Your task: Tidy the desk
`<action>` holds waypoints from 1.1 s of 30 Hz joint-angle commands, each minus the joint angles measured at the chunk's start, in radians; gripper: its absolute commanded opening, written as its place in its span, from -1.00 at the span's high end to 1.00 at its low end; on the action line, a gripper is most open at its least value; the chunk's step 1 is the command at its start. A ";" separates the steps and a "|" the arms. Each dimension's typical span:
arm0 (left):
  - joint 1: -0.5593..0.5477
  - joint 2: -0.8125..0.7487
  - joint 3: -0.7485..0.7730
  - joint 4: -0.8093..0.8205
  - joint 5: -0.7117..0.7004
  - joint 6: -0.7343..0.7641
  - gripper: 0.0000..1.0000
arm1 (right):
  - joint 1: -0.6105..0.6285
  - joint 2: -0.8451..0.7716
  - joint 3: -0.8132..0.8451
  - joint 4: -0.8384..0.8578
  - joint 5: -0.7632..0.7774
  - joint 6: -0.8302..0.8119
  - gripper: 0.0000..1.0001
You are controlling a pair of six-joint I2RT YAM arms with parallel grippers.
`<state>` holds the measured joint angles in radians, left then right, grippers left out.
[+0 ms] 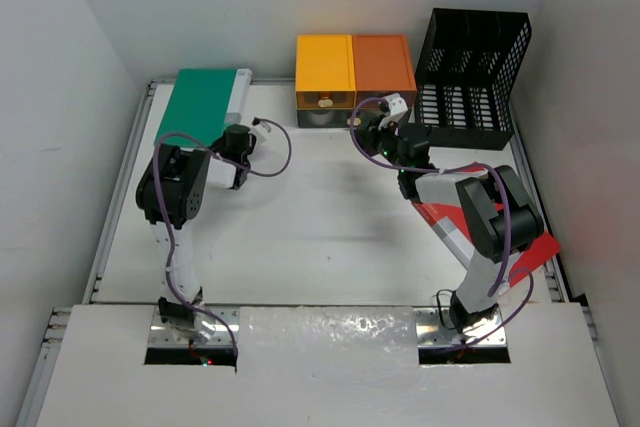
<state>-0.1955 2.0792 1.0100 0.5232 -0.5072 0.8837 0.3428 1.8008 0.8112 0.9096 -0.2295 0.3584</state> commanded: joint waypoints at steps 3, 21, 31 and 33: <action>-0.013 -0.110 -0.034 0.023 0.009 -0.023 0.27 | 0.004 -0.008 0.020 0.015 -0.028 -0.010 0.87; -0.013 -0.035 0.027 -0.025 0.006 -0.034 0.28 | 0.002 -0.023 0.017 0.005 -0.036 -0.021 0.87; -0.013 0.024 0.095 -0.019 -0.033 -0.020 0.29 | 0.004 -0.034 0.002 0.002 -0.037 -0.029 0.88; -0.013 0.041 0.101 0.006 -0.042 -0.006 0.30 | 0.004 -0.037 -0.001 0.003 -0.039 -0.030 0.88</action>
<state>-0.2020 2.0987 1.0779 0.4706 -0.5205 0.8616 0.3428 1.8008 0.8112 0.8803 -0.2474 0.3424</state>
